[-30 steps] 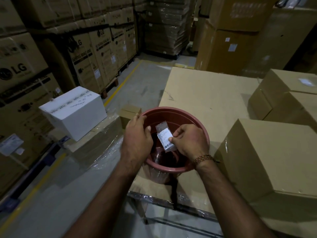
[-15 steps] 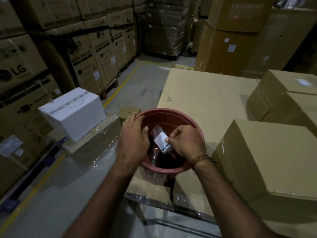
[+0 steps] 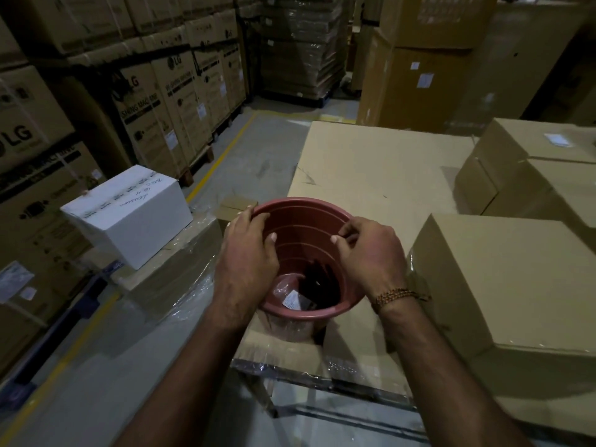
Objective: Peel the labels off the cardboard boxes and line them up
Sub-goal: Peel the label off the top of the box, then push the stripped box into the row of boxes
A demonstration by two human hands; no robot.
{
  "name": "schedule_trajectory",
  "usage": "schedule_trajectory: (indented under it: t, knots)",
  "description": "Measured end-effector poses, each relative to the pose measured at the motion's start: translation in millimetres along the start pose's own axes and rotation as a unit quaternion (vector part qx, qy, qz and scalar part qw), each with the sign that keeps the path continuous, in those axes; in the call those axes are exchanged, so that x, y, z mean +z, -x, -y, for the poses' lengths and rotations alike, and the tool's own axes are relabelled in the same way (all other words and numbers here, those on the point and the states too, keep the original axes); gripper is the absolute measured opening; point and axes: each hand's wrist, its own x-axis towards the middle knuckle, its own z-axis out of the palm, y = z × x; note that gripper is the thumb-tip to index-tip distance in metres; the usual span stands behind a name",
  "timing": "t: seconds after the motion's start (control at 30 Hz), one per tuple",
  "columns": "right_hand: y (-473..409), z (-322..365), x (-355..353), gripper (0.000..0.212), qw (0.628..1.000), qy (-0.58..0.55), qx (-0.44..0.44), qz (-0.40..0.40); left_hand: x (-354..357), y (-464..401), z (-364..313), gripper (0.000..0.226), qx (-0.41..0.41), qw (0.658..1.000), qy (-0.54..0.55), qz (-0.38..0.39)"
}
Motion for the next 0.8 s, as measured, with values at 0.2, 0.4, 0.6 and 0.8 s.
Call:
schedule_trajectory:
  t: [0.2,0.4,0.6,0.8]
  knots:
    - [8.1,-4.5,-18.6,0.017,0.998,-0.032,-0.059,0.000,3.5,0.3,-22.7,0.047,0.024,1.000,-0.004,0.000]
    - [12.6,-21.8,-50.8,0.019,0.994,-0.054,-0.093,0.016,12.7,11.3,-58.1,0.044,0.061,0.998,0.035,-0.005]
    - [17.1,-59.6,-97.8,0.018,0.994,-0.042,-0.096,0.035,35.5,28.5,-107.7,0.038,0.145,0.986,0.081,-0.029]
    - [30.6,-107.3,-140.4,0.026,0.996,0.020,-0.083,0.038,66.3,50.2,-151.6,0.034,0.199,0.973,0.114,-0.006]
